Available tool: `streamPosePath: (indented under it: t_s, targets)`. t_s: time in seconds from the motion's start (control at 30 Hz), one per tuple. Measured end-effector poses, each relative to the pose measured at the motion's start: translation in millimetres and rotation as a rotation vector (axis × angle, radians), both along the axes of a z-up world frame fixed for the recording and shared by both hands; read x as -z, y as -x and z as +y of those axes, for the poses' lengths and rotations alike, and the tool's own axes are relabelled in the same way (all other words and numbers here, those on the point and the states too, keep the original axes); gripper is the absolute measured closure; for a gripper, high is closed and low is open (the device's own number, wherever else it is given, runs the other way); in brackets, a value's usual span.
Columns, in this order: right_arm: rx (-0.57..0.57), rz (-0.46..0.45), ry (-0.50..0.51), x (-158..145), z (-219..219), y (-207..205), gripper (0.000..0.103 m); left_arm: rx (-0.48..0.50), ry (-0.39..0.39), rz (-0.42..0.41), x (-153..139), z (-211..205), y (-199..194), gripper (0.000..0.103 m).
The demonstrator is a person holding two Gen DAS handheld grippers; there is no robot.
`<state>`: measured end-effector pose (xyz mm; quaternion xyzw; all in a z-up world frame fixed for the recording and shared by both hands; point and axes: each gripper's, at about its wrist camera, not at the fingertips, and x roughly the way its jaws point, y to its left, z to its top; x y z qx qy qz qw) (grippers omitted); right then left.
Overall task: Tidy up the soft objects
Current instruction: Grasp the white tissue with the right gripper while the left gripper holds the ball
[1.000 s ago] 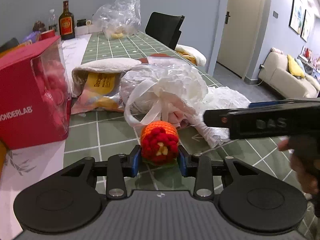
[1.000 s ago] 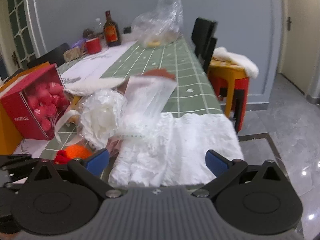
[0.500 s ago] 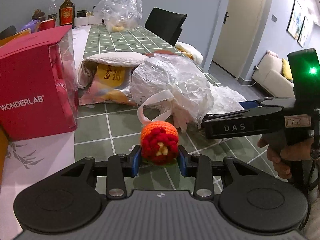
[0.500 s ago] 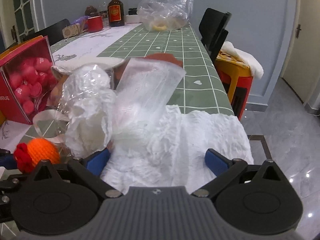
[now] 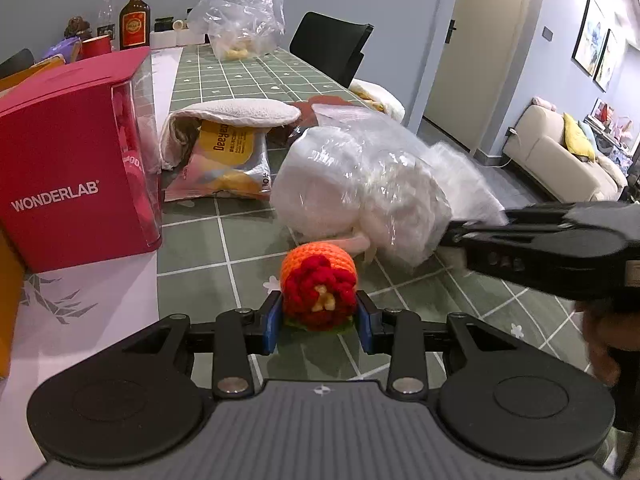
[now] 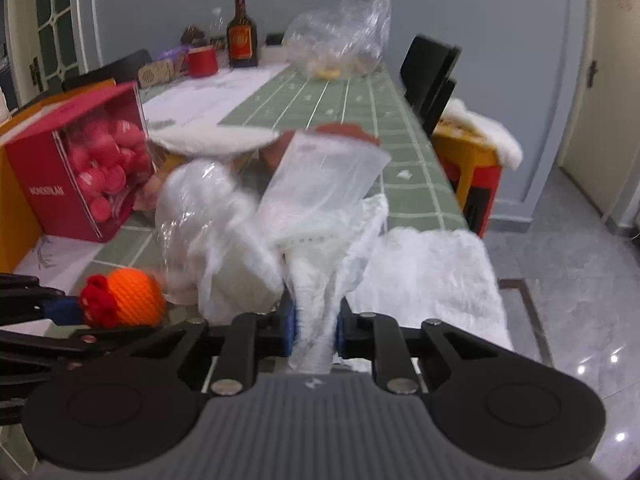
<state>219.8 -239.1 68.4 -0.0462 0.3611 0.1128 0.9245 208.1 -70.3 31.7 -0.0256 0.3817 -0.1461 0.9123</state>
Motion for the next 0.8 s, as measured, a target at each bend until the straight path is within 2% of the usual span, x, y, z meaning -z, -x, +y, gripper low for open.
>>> streamPosePath:
  t_s: [0.07,0.17,0.37,0.4,0.47,0.5,0.53,0.6,0.63,0.73,0.8]
  targets:
    - [0.0,-0.033,-0.018,-11.8,-1.3,11.0,0.087,-0.002,-0.01,-0.005,0.2,-0.4,1.9,0.061]
    - [-0.001,-0.069,-0.022,-26.4,-2.6,30.1,0.087,0.005,0.016,-0.001,-1.6,3.2,5.5,0.061]
    - [0.005,-0.029,-0.022,-21.7,-7.0,61.7,0.086,0.007,0.001,-0.025,-9.0,9.2,18.1,0.061]
    - [0.012,-0.012,-0.029,-17.8,-8.6,65.6,0.08,0.008,-0.006,-0.028,-9.6,9.2,20.5,0.061]
    - [0.022,0.0,-0.057,-11.6,-13.3,68.6,0.061,0.014,-0.018,-0.032,-10.0,8.2,24.5,0.061]
    - [0.033,-0.002,-0.072,-8.9,-16.8,66.8,0.039,0.014,-0.021,-0.033,-9.2,7.5,25.4,0.061]
    - [0.058,-0.007,-0.066,-7.3,-19.4,64.5,0.023,0.013,-0.028,-0.029,-8.1,7.0,25.4,0.061]
    - [0.141,-0.024,-0.005,-5.5,-23.8,54.8,0.015,0.008,-0.031,-0.011,-5.6,6.6,24.5,0.061]
    - [0.16,-0.026,0.016,-4.5,-26.3,49.3,0.003,0.009,-0.025,-0.006,-4.7,7.4,25.1,0.061]
    - [0.15,-0.033,0.02,-1.7,-35.6,36.0,0.002,0.018,-0.017,0.001,-4.4,9.3,27.6,0.061]
    - [0.095,0.04,-0.02,5.2,-43.1,21.7,0.002,0.015,-0.029,-0.001,-4.4,9.2,28.4,0.061]
